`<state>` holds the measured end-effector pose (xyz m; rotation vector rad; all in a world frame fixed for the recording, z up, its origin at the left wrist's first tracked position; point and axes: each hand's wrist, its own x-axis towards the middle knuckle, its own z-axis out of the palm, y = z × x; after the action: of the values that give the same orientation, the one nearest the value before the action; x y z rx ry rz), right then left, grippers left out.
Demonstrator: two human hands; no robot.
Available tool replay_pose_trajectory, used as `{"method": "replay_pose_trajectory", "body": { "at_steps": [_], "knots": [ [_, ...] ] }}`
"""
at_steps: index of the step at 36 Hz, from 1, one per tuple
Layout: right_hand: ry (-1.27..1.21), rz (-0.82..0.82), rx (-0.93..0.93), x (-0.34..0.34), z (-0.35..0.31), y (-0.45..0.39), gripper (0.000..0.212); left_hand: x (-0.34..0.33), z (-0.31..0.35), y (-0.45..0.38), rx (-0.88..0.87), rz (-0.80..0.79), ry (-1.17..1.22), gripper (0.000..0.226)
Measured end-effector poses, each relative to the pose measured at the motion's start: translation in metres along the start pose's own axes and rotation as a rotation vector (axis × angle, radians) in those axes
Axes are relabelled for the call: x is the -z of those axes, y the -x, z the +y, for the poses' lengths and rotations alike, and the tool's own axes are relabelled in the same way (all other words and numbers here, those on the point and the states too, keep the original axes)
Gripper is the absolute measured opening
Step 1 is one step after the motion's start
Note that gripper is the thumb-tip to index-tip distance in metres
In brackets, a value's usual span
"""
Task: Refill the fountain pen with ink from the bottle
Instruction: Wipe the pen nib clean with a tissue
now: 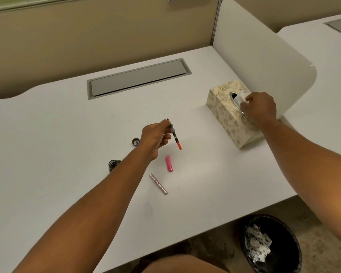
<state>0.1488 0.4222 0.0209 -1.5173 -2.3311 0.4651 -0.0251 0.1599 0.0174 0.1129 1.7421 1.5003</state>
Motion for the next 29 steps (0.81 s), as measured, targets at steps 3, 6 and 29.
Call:
{"method": "replay_pose_trajectory", "body": {
  "at_steps": [3, 6, 29],
  "knots": [
    [0.002, 0.014, -0.003, 0.000, -0.001, -0.001, 0.021, 0.000, 0.002, -0.003, -0.002, 0.004, -0.006, 0.014],
    [-0.035, 0.034, -0.009, 0.002, -0.003, -0.003, 0.022, 0.002, 0.003, -0.007, -0.003, -0.005, -0.016, 0.015],
    [-0.536, 0.131, 0.270, -0.010, -0.117, 0.104, 0.017, 0.038, 0.008, 0.010, -0.082, -0.021, 0.007, 0.014]
  ]
}}
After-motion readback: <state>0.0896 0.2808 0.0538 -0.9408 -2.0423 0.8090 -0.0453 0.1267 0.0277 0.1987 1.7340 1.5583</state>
